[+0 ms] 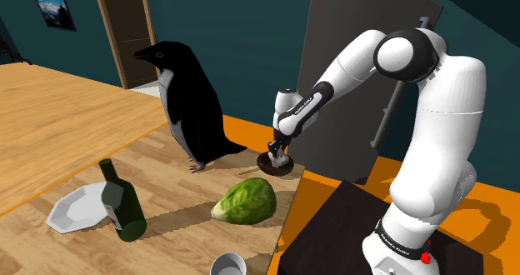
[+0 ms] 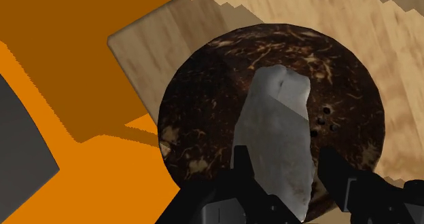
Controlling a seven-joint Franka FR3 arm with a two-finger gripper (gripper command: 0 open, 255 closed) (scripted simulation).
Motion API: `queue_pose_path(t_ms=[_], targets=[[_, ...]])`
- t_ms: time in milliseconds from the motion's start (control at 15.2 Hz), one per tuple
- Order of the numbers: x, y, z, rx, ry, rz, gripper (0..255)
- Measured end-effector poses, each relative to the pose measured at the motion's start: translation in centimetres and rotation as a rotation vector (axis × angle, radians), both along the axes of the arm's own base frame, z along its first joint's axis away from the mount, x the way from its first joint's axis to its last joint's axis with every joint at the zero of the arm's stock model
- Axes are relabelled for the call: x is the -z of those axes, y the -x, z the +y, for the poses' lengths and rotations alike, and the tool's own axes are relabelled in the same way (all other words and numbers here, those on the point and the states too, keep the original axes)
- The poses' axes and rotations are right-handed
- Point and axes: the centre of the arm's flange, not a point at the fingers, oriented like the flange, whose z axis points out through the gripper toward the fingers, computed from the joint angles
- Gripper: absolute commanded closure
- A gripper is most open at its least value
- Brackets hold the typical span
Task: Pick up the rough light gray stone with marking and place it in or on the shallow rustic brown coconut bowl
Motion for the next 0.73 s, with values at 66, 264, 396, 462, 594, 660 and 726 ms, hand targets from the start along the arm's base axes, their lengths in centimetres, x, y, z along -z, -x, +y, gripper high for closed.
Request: queue_pose_path(t_ms=[66,264,396,462,594,660,726], targets=[[0.06,0.01,0.02,0.000,0.000,-0.002,255],[0.26,0.01,0.02,0.000,0.000,-0.001,255],[0.27,0.01,0.04,0.000,0.000,-0.001,255],[0.31,0.03,0.03,0.000,0.000,0.000,0],[0.37,0.06,0.01,0.001,0.000,0.001,0],[0.37,0.07,0.01,0.001,0.000,0.001,0],[0.38,0.07,0.01,0.001,0.000,0.002,0]])
